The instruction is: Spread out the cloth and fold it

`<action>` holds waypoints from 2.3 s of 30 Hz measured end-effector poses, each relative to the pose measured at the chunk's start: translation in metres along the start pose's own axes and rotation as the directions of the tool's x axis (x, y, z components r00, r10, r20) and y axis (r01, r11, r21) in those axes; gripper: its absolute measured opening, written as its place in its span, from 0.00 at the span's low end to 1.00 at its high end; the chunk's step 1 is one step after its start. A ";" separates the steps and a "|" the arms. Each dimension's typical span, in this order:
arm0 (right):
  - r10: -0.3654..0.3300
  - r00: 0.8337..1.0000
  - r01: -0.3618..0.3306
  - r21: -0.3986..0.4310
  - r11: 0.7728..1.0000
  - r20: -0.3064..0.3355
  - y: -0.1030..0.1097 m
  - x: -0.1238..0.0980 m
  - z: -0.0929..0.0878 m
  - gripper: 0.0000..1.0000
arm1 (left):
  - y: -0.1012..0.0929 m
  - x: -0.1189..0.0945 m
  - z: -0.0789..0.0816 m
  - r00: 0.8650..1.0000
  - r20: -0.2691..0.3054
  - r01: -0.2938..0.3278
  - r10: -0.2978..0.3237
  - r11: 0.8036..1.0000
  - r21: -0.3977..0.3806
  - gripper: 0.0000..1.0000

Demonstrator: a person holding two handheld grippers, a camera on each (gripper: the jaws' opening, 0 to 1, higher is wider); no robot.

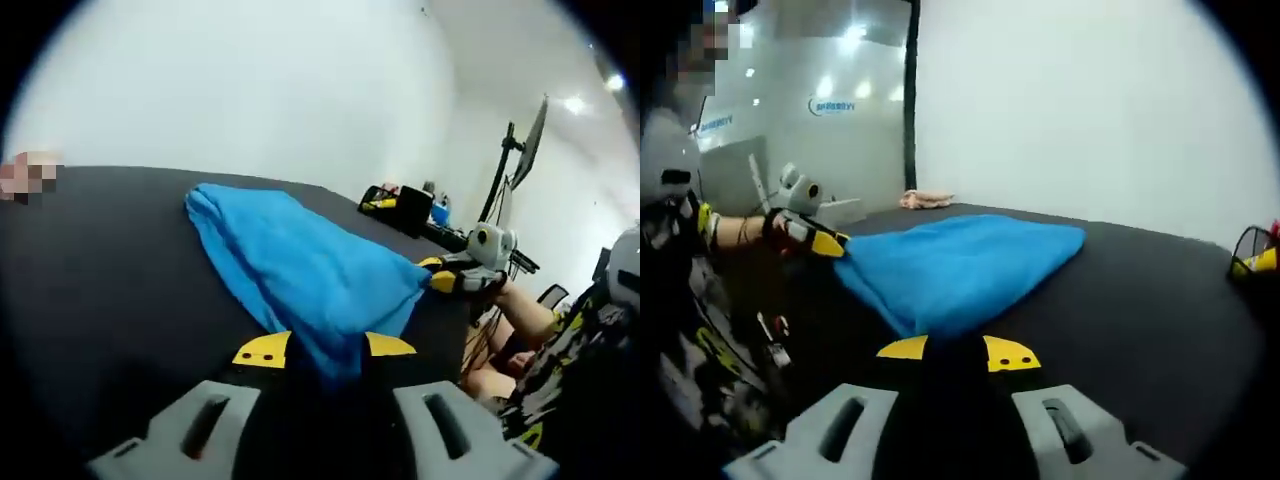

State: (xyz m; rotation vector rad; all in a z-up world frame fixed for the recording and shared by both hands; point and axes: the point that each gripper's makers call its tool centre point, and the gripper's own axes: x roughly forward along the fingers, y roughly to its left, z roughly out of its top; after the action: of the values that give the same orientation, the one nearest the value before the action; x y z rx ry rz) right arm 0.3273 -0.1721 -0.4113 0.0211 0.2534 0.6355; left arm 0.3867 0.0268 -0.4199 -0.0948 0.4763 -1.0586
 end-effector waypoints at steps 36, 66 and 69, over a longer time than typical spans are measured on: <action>-0.020 1.000 0.016 -0.155 0.988 -0.022 0.030 -0.007 0.006 0.01 | -0.016 -0.038 -0.001 0.995 -0.100 0.007 0.021 0.963 0.271 0.02; -0.016 1.000 0.008 -0.659 0.752 -0.006 0.041 -0.017 -0.008 0.17 | -0.018 -0.030 -0.027 0.999 -0.040 0.049 -0.036 0.917 0.396 0.27; -0.046 0.999 0.037 -0.733 0.679 0.007 0.039 -0.010 -0.006 0.16 | -0.014 -0.025 -0.019 1.000 0.003 0.008 -0.011 0.882 0.472 0.23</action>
State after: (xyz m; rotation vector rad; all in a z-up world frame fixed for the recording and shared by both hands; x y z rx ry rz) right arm 0.2951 -0.1466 -0.4108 -0.7771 -0.0106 0.6556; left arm 0.3570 0.0444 -0.4244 0.3348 0.2000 -1.1580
